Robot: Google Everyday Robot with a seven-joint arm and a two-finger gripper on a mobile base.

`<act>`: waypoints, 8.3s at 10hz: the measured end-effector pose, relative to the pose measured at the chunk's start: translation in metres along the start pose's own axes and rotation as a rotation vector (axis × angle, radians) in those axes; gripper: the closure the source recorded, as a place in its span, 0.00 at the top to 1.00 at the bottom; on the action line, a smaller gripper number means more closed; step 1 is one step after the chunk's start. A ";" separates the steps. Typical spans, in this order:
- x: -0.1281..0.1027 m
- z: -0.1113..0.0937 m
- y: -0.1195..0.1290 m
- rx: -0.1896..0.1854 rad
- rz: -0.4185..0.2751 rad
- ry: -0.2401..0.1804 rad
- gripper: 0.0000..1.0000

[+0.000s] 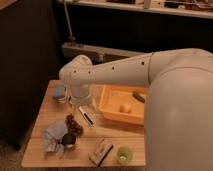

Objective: Place fork in tray

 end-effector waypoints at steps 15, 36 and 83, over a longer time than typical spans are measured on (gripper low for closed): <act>0.000 0.000 0.000 0.000 0.000 0.000 0.65; 0.074 0.004 0.068 -0.025 -0.505 0.013 0.65; 0.146 0.007 0.109 -0.586 -1.836 -0.625 0.09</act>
